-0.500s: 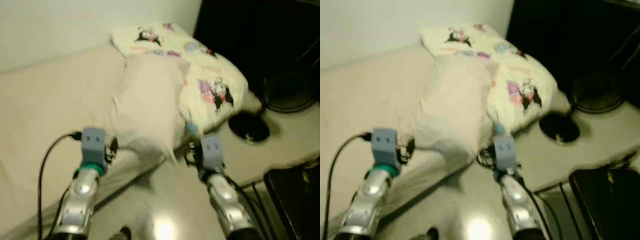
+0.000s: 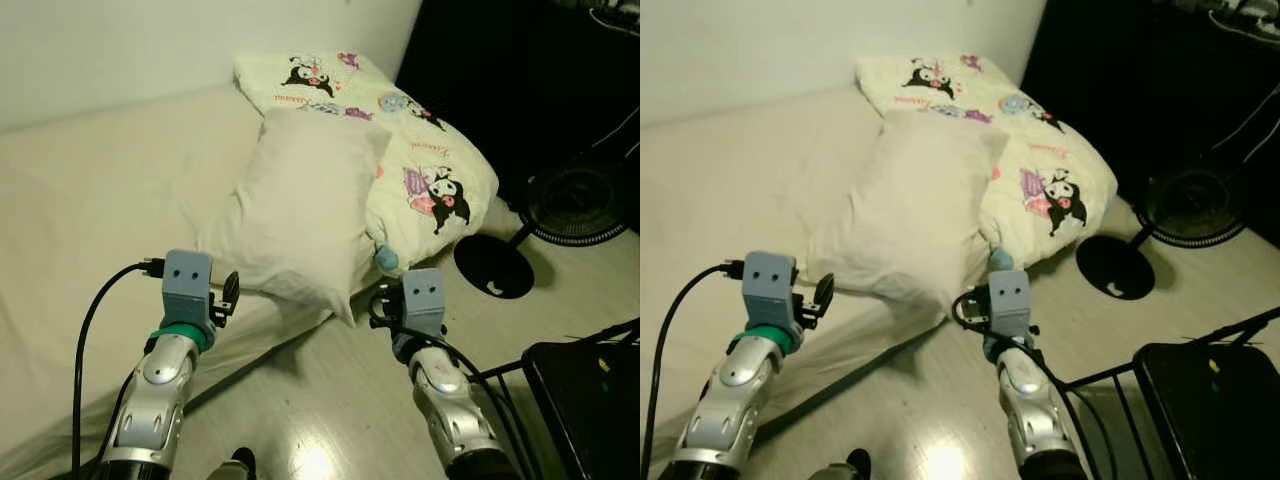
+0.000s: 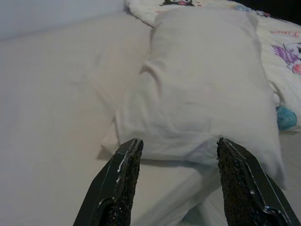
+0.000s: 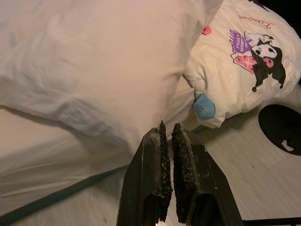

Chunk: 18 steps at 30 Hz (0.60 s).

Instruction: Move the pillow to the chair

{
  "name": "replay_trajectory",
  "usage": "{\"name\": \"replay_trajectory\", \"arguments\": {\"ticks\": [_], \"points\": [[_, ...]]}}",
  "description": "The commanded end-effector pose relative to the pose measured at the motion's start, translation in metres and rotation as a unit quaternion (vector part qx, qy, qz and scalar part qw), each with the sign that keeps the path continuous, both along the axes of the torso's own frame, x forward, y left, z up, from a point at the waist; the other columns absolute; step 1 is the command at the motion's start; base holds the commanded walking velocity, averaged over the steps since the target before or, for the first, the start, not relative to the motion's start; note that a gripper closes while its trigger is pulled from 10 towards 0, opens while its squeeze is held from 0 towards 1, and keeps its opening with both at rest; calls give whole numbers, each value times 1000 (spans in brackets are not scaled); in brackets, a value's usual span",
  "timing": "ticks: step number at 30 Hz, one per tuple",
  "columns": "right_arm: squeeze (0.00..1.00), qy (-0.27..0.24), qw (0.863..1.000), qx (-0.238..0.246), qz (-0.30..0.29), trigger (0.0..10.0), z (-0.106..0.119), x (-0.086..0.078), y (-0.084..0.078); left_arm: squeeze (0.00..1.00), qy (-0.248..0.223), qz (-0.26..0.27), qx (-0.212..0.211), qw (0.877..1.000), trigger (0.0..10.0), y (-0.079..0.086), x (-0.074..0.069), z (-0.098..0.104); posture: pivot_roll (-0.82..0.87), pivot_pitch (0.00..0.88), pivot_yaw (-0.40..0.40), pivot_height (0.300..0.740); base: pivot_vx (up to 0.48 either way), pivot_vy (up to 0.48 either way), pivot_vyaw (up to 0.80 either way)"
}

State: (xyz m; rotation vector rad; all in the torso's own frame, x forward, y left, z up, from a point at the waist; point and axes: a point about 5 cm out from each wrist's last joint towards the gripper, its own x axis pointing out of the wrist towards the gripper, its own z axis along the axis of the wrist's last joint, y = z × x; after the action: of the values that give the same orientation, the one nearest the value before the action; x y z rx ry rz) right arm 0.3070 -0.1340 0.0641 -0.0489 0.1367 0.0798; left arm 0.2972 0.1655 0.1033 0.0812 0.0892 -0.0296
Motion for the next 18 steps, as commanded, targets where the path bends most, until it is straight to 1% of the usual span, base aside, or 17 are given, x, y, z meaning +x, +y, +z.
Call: {"name": "replay_trajectory", "arguments": {"ticks": [1, 18], "points": [[0, 19, 1000, 2, -6, 10000, -8, -3, -4, 0, 4, -5, -7, 1000, 10000, -3, 0, -1, 91, 0, -60, 740, 259, 0, 0], [0, 23, 1000, -6, 2, 10000, -10, -4, -4, 0, 4, -11, -16, 1000, 10000, -7, -1, -3, 87, 0, -70, 740, 299, 0, 0]]}}
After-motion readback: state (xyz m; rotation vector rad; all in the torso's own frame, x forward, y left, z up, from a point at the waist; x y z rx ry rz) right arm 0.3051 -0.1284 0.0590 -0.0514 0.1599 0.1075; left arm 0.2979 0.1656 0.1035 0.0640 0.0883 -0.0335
